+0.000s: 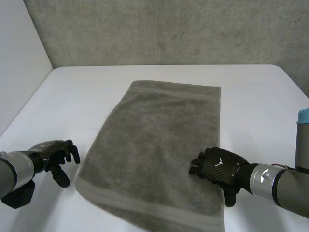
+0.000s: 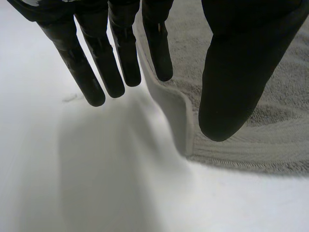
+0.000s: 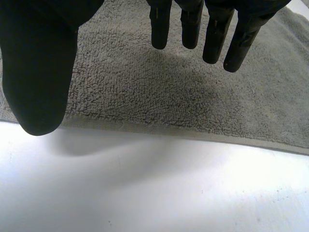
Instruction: Fold the towel.
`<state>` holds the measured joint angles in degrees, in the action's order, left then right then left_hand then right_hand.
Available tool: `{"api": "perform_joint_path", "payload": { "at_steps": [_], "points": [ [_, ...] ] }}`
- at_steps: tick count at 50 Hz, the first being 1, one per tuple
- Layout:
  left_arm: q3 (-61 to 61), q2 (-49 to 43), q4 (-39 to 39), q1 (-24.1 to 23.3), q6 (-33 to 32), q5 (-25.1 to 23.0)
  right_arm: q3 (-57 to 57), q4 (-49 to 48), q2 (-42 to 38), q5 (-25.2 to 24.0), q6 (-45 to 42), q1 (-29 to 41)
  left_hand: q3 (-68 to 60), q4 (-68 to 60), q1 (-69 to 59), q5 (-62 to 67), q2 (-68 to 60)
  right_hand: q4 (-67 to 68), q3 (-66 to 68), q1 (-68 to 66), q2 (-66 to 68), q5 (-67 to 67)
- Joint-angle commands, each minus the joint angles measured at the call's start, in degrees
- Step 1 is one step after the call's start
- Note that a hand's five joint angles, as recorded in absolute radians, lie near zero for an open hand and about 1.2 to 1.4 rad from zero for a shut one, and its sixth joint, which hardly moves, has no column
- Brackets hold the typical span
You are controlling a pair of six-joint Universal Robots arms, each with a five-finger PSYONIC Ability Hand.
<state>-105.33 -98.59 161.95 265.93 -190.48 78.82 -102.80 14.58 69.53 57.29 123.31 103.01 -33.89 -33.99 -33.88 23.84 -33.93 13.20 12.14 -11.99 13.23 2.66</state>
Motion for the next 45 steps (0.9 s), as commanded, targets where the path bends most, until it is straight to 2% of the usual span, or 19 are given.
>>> {"api": "perform_joint_path", "payload": {
  "at_steps": [1, 5, 10, 16, 25, 33, 35, 36, 37, 38, 40, 45],
  "points": [
    [-1.45, 0.33, 2.57, -0.33, 0.03, 0.10, -0.47, 0.19, -0.01, 0.01, 0.00, 0.08, -4.92, -4.82, -4.93, 4.98, -4.88, -3.20, -2.14, 1.99, -3.23, -2.66],
    [-1.81, -0.46, 5.65, -0.94, 0.02, 3.17, -0.91, 0.19, -0.01, -0.08, 0.00, 0.08, -5.08, -4.99, -5.09, 5.14, -5.05, -3.20, -2.14, 1.99, -3.23, -2.66],
    [-1.81, -2.39, 5.92, -1.82, 0.03, 5.64, -1.09, 0.10, -0.01, -0.08, 0.00, -0.01, -5.08, -4.99, -5.09, 5.14, -5.05, -3.20, -2.14, 1.99, -3.23, -2.66],
    [-1.19, -6.08, 6.09, -5.15, 0.03, 5.90, -1.09, 0.10, 0.17, 0.01, 0.00, -0.09, -5.08, -4.99, -5.09, 5.14, -5.05, -3.20, -2.14, 1.99, -3.23, -2.66],
    [0.39, -7.05, 6.27, -7.36, 0.38, 5.91, -1.27, 0.10, 0.52, -0.08, 0.00, -0.09, -5.08, -4.99, -5.09, 5.14, -5.05, -3.20, -2.14, 1.99, -3.23, -2.66],
    [2.67, -7.40, 6.27, -10.61, 3.98, 5.91, -1.35, -0.34, 0.52, 0.01, 0.00, -0.09, -6.26, -6.17, -6.27, 6.32, -6.23, -3.20, -2.14, 1.99, -3.23, -2.66],
    [3.20, -8.02, 6.53, -11.14, 4.33, 5.99, -1.35, -0.34, 0.52, -0.08, 0.00, -0.09, -17.62, -17.53, -17.63, 17.68, -17.59, -3.20, -2.14, 1.99, -3.23, -2.66],
    [3.20, -8.02, 6.53, -11.14, 4.33, 5.99, -1.35, -0.43, 0.52, 0.01, 0.00, -0.09, -17.70, -17.60, -17.71, 17.76, -17.66, -3.20, -2.14, 1.99, -3.23, -2.66],
    [3.38, -8.45, 6.80, -11.14, 4.42, 5.99, -1.35, -0.43, 0.52, 0.01, 0.00, -0.09, -26.36, -26.26, -26.37, 26.42, -26.32, -3.20, -2.14, 1.99, -3.23, -2.66],
    [3.38, -8.46, 6.80, -11.14, 4.42, 5.99, -1.35, -0.52, 0.52, 0.01, 0.00, -0.09, -26.45, -26.35, -26.46, 26.50, -26.41, -3.20, -2.14, 1.99, -3.23, -2.66],
    [3.55, -9.68, 7.76, -11.31, 4.42, 6.08, -1.35, -0.69, 0.61, 0.01, 0.00, -0.09, -42.68, -42.58, -42.69, 42.74, -42.64, -3.20, -2.14, 1.99, -3.23, -2.66],
    [3.90, -11.36, 8.73, -12.28, 4.33, 7.74, -0.83, -1.48, 0.61, 0.10, 0.08, -0.09, -46.11, -46.01, -46.12, 46.16, -46.07, -3.20, -2.14, 1.99, -3.23, -2.66]
  ]
}}
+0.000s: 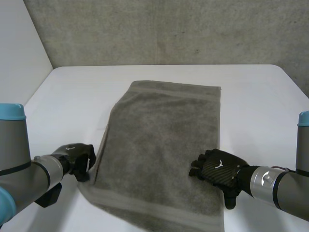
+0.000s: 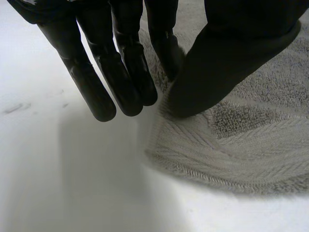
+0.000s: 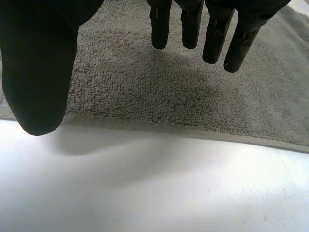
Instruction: Fold the towel.
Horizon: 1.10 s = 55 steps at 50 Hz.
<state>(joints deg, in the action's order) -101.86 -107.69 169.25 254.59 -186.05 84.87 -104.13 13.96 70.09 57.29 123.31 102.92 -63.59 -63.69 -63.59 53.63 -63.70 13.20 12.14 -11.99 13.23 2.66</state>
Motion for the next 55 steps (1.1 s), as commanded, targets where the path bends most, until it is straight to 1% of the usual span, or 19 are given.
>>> {"api": "perform_joint_path", "payload": {
  "at_steps": [1, 6, 7, 9, 12, 13, 15, 18, 21, 24, 26, 27, 29, 34, 37, 43, 46, 48, 55],
  "points": [
    [0.69, -2.17, 1.17, -1.38, -0.11, 3.01, 1.02, -1.22, 0.05, 0.10, 0.61, 0.00, -16.41, -16.31, -16.41, 16.37, -16.30, -3.20, -2.14, 1.99, -3.23, -2.66],
    [1.22, 0.01, 1.08, -3.22, -0.28, 6.53, 5.14, -2.53, 0.22, 0.19, 8.05, 0.27, -16.41, -16.31, -16.41, 16.37, -16.30, -3.20, -2.14, 1.99, -3.23, -2.66],
    [1.22, 0.02, 1.08, -3.23, -0.28, 6.54, 5.16, -2.54, 0.22, 0.19, 8.09, 0.27, -16.41, -16.31, -16.41, 16.37, -16.30, -3.20, -2.14, 1.99, -3.23, -2.66],
    [1.92, 4.83, 0.91, -4.28, -0.72, 6.89, 9.01, -3.41, 0.14, 0.01, 15.34, 0.62, -16.41, -16.31, -16.41, 16.37, -16.30, -3.20, -2.14, 1.99, -3.23, -2.66],
    [2.45, 9.23, 0.64, -5.59, -0.98, 6.80, 13.84, -4.90, -0.74, 0.01, 22.20, 0.71, -16.41, -16.31, -16.41, 16.37, -16.30, -3.20, -2.14, 1.99, -3.23, -2.66],
    [2.45, 9.25, 0.64, -5.60, -0.98, 6.80, 13.86, -4.91, -0.74, 0.01, 22.24, 0.71, -16.41, -16.31, -16.41, 16.37, -16.30, -3.20, -2.14, 1.99, -3.23, -2.66],
    [2.72, 14.24, 0.21, -7.61, -0.98, 6.80, 18.93, -7.18, -3.63, -0.07, 28.53, 0.79, -16.41, -16.31, -16.41, 16.37, -16.30, -3.20, -2.14, 1.99, -3.23, -2.66],
    [2.63, 16.20, -0.15, -9.03, -0.98, 6.80, 24.12, -9.91, -6.71, 0.10, 33.64, 1.40, -16.41, -16.31, -16.41, 16.37, -16.30, -3.20, -2.14, 1.99, -3.23, -2.66],
    [2.19, 18.65, -1.38, -14.72, -0.98, 6.80, 28.87, -12.81, -9.17, 0.10, 37.25, 3.86, -16.41, -16.31, -16.41, 16.37, -16.30, -3.20, -2.14, 1.99, -3.23, -2.66],
    [2.10, 18.83, -1.99, -17.38, -0.98, 6.89, 30.91, -14.49, -10.68, 0.10, 38.76, 4.93, -16.41, -16.31, -16.41, 16.37, -16.30, -3.20, -2.14, 1.99, -3.23, -2.66],
    [1.84, 18.83, -3.31, -22.80, -0.98, 7.15, 34.50, -18.25, -13.21, 0.01, 40.86, 6.76, -16.41, -16.31, -16.41, 16.37, -16.30, -3.20, -2.14, 1.99, -3.23, -2.66],
    [1.84, 18.83, -3.31, -22.83, -0.98, 7.15, 34.52, -18.27, -13.22, 0.01, 40.87, 6.77, -16.41, -16.31, -16.41, 16.37, -16.30, -3.20, -2.14, 1.99, -3.23, -2.66],
    [1.93, 18.57, -4.28, -27.64, -0.98, 7.76, 36.97, -21.94, -15.41, -0.60, 41.66, 9.39, -16.41, -16.31, -16.41, 16.37, -16.30, -3.20, -2.14, 1.99, -3.23, -2.66],
    [2.54, 18.74, -5.07, -32.13, -0.90, 7.94, 40.48, -25.56, -20.06, -4.81, 41.84, 13.79, -16.41, -16.31, -16.41, 16.37, -16.30, -3.20, -2.14, 1.99, -3.23, -2.66],
    [3.07, 19.27, -5.42, -33.28, -0.90, 7.94, 42.33, -25.30, -23.32, -7.09, 41.75, 15.11, -16.41, -16.31, -16.41, 16.37, -16.30, -3.20, -2.14, 1.99, -3.23, -2.66],
    [3.42, 20.33, -5.77, -33.37, -0.90, 7.94, 43.13, -25.21, -26.94, -8.69, 40.17, 17.58, -16.41, -16.31, -16.41, 16.37, -16.30, -3.20, -2.14, 1.99, -3.23, -2.66],
    [3.33, 20.59, -5.95, -33.37, -0.98, 7.94, 43.57, -25.13, -28.52, -8.78, 37.00, 18.20, -16.41, -16.31, -16.41, 16.37, -16.30, -0.25, 0.81, -0.95, -0.28, 0.28],
    [2.98, 20.68, -5.95, -33.37, -1.42, 7.94, 44.09, -23.99, -29.66, -8.78, 33.15, 18.28, -16.41, -16.31, -16.41, 16.37, -16.30, 10.13, 11.19, -11.33, 10.10, 10.66],
    [2.45, 20.77, -5.95, -32.67, -2.13, 8.03, 45.59, -17.66, -31.95, -8.78, 26.02, 18.28, -16.41, -16.31, -16.41, 16.37, -16.30, 11.02, 12.08, -12.22, 10.99, 11.55]
  ]
}}
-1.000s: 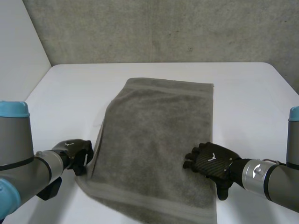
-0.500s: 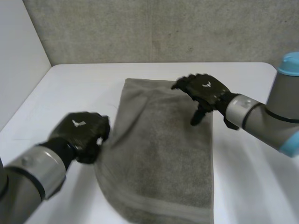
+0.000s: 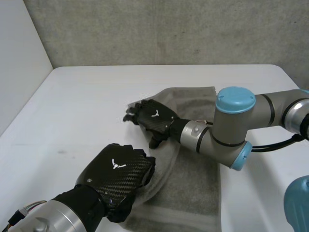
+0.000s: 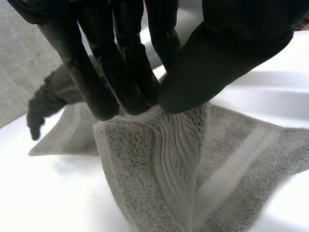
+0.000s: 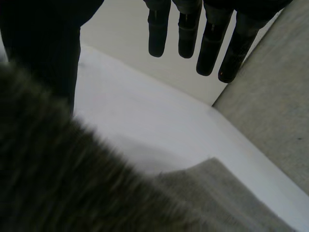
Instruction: Fold the towel.
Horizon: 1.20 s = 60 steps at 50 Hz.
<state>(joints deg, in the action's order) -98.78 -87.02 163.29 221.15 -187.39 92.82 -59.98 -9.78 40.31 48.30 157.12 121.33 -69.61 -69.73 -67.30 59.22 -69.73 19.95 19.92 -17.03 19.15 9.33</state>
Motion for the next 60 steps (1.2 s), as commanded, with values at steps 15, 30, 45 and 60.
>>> {"api": "perform_joint_path", "payload": {
  "at_steps": [15, 30, 45, 60],
  "points": [
    [-3.35, 0.54, -0.42, 4.63, -4.56, 3.07, -0.75, 25.07, -1.46, 2.06, -32.49, -2.32, -10.39, -10.27, -12.70, 10.78, -10.27, 4.44, 4.46, -7.35, 5.23, 5.05],
    [2.45, -0.69, 0.45, 10.35, -4.65, 2.72, 6.11, 4.03, 10.91, 12.86, -8.73, -3.73, -10.39, -10.27, -12.70, 10.78, -10.27, 60.05, 60.08, -62.97, 60.85, 60.67],
    [18.36, -8.69, 7.57, 18.52, -7.20, 3.07, -5.06, -8.86, 21.83, 37.05, 1.61, -6.10, -10.39, -10.27, -12.70, 10.78, -10.27, 60.05, 60.08, -62.97, 60.85, 60.67],
    [10.45, -10.54, 9.68, 18.61, -8.08, 2.72, -21.75, 25.20, 25.43, 31.26, -5.23, -6.89, -10.39, -10.27, -12.70, 10.78, -10.27, 60.05, 60.08, -62.97, 60.85, 60.67]
  ]
}}
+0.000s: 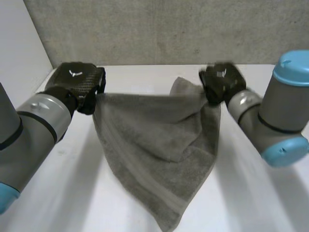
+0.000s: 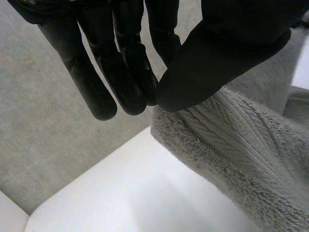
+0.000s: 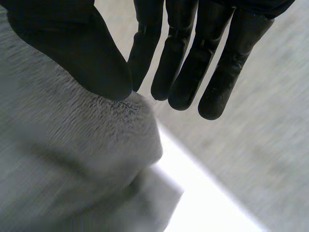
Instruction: Fold the towel.
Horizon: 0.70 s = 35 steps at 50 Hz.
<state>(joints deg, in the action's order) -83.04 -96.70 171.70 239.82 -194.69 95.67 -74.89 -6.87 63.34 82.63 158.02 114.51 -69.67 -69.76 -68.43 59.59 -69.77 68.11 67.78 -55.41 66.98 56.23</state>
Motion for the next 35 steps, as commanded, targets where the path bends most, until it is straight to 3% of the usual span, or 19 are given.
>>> {"api": "perform_joint_path", "payload": {
  "at_steps": [1, 3, 10, 12, 13, 15, 21, 27, 31, 35],
  "points": [
    [-6.60, -1.47, 1.35, -0.05, -1.64, -0.13, -6.85, 22.34, 2.41, -3.08, -6.14, -0.08, -10.33, -10.24, -11.57, 10.41, -10.23, 11.89, 12.22, -24.59, 13.02, 13.77],
    [-7.93, -2.18, 1.35, 0.04, -2.71, -0.13, -7.99, 27.34, 2.41, -8.07, -6.14, -0.16, -10.33, -10.24, -11.57, 10.41, -10.23, 11.89, 12.22, -24.59, 13.02, 13.77],
    [-13.63, -4.64, 3.11, 0.04, -5.70, -0.22, -8.43, 29.37, 3.37, -11.61, -5.53, -0.34, -10.33, -10.24, -11.57, 10.41, -10.23, 11.89, 12.22, -24.59, 13.02, 13.77],
    [-14.60, -4.64, 3.37, 0.04, -5.70, -0.22, -7.30, 29.90, 5.12, -12.57, -5.70, -0.43, -10.33, -10.24, -11.57, 10.41, -10.23, -19.85, -19.52, 7.14, -18.71, -17.97],
    [-15.48, -4.64, 3.55, -0.05, -5.70, -0.22, -7.29, 29.90, 5.13, -12.58, -5.70, -0.43, -10.33, -10.24, -11.57, 10.41, -10.23, -20.01, -19.68, 7.31, -18.88, -18.13],
    [-16.36, -4.55, 3.64, -0.14, -5.61, -0.31, -5.98, 28.41, 7.06, -13.63, -6.31, -0.87, -10.33, -10.24, -11.57, 10.41, -10.23, -43.46, -43.13, 30.76, -42.33, -41.58],
    [-18.82, -3.93, 3.90, -0.84, -5.61, -0.31, -3.33, 21.38, 7.33, -15.56, -8.78, -1.31, -10.33, -10.24, -11.57, 10.41, -10.23, -44.24, -43.91, 31.53, -43.10, -42.36],
    [-20.23, -3.58, 3.99, -1.02, -5.52, -0.39, 0.09, 15.13, 5.22, -19.96, -19.68, -1.92, -10.33, -10.24, -11.57, 10.41, -10.23, -43.56, -43.23, 30.86, -42.43, -41.68],
    [-20.67, -3.23, 3.99, -1.02, -5.52, -0.40, 6.05, 15.39, -1.35, -23.47, -28.18, -1.39, -10.33, -10.24, -11.57, 10.41, -10.23, -42.06, -41.73, 29.35, -40.93, -40.18],
    [-21.11, -3.06, 3.99, -1.37, -5.52, -0.40, 9.67, 16.45, -6.21, -23.65, -31.98, -1.31, -10.33, -10.24, -11.57, 10.41, -10.23, -41.54, -41.21, 28.84, -40.41, -39.66]
  ]
}}
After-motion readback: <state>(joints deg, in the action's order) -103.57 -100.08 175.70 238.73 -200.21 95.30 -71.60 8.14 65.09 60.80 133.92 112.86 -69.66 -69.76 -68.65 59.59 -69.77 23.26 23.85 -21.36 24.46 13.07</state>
